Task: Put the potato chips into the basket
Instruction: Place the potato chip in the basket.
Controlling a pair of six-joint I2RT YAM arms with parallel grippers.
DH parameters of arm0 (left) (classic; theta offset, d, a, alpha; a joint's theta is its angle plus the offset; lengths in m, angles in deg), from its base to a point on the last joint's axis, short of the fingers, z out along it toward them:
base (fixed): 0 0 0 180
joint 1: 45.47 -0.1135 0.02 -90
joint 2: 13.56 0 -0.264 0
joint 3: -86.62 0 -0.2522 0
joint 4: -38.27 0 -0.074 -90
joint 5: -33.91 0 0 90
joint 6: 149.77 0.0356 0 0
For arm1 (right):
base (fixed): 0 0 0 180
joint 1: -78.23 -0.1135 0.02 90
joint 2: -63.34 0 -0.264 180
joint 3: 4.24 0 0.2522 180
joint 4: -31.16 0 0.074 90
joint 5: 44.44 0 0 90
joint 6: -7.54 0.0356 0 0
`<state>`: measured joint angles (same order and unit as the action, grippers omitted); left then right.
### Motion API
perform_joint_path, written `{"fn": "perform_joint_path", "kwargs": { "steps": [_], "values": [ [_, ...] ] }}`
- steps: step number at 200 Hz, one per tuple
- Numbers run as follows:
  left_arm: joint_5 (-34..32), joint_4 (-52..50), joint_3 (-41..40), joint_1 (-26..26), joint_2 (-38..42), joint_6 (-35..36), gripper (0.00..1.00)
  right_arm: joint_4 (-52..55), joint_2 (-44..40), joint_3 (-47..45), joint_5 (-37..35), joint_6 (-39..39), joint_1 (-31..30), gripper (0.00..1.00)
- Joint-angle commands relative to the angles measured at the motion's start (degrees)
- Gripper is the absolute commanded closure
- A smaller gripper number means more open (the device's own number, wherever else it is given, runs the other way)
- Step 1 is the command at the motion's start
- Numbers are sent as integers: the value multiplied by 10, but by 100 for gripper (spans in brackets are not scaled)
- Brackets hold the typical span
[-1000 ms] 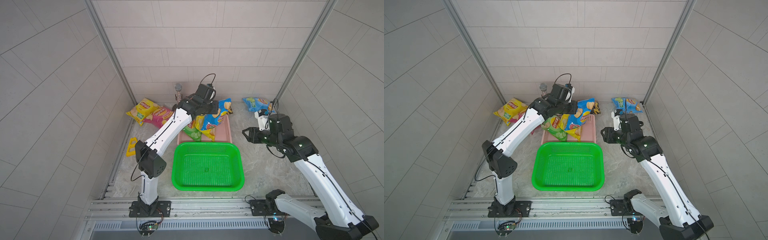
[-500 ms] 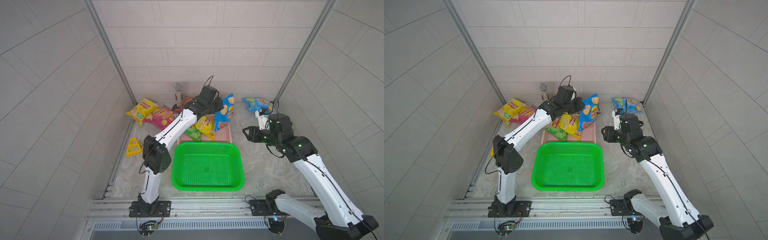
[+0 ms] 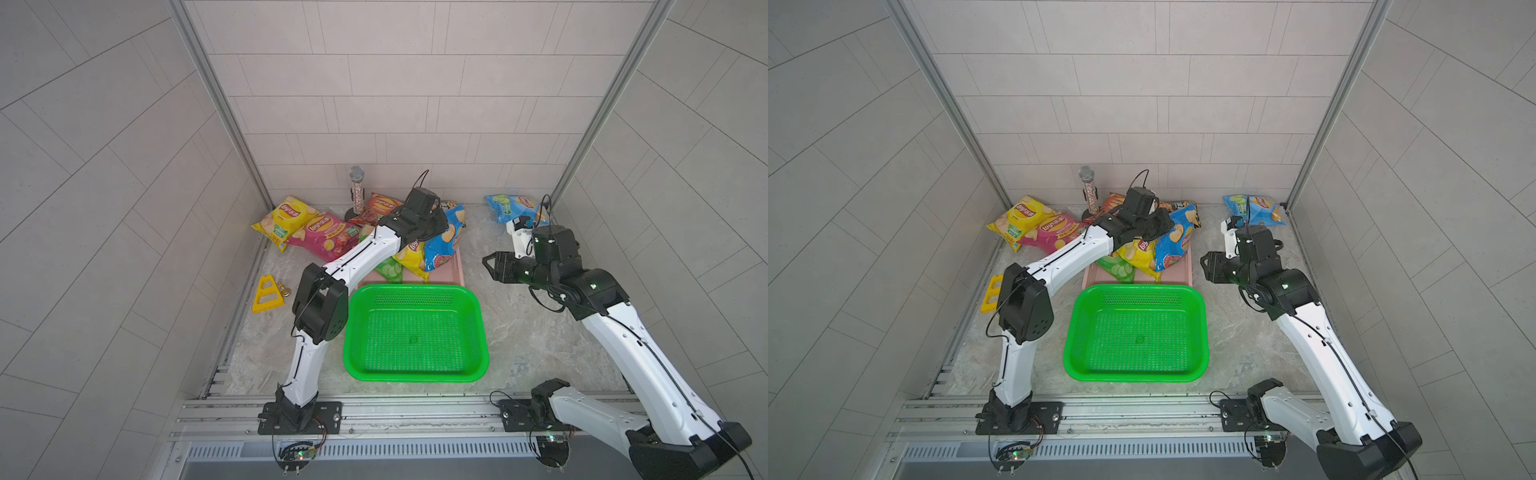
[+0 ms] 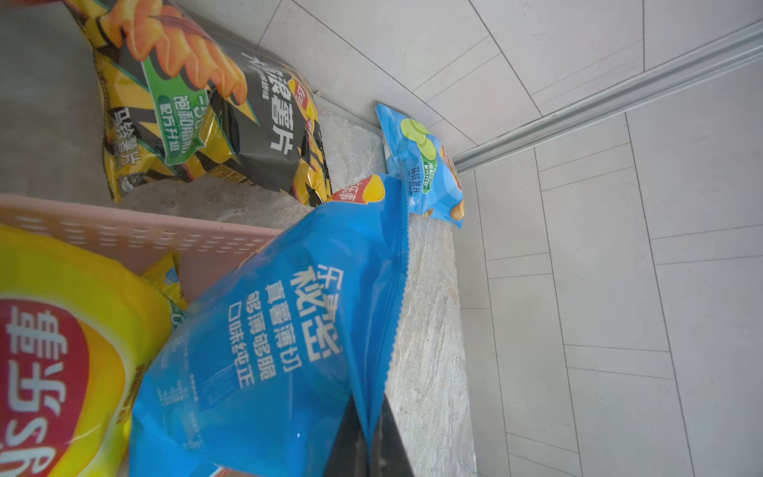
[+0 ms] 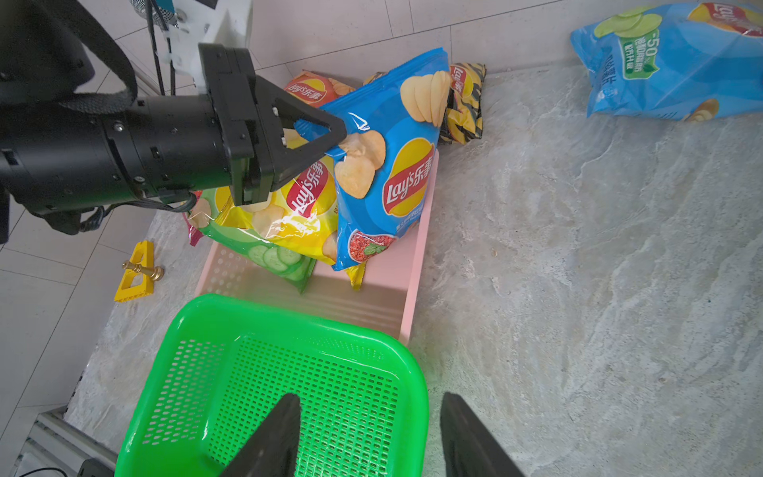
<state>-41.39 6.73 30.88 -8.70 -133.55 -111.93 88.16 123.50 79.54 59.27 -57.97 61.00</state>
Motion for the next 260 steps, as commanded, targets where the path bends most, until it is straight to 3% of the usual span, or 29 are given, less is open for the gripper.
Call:
{"fn": "perform_joint_path", "kwargs": {
  "steps": [1,18,37,56,95,107,136,165,181,223,260],
  "values": [
    [26,23,-15,-5,29,18,75,-28,20,-10,24,9,1,40],
    [25,21,-28,-12,49,36,70,-46,41,-13,39,28,1,39],
    [0,12,-44,-21,88,74,49,-70,67,-15,51,49,1,38],
    [-13,-5,-57,-31,131,124,41,-89,92,-8,51,67,1,31],
    [-47,-24,-110,-65,238,213,19,-93,175,64,41,129,4,29],
    [-57,-48,-117,-80,271,249,0,-91,205,96,39,155,4,29],
    [-51,-137,-120,-150,336,315,0,-73,278,187,-7,178,-8,29],
    [26,-219,-154,-251,383,402,0,7,384,329,-61,163,-26,27],
    [7,-261,-195,-289,410,458,0,43,436,399,-87,152,-37,27],
    [-83,-284,-351,-341,505,564,0,119,558,552,-150,123,-53,27],
    [-64,-316,-418,-360,547,568,0,177,630,637,-207,88,-68,38]
  ]
}}
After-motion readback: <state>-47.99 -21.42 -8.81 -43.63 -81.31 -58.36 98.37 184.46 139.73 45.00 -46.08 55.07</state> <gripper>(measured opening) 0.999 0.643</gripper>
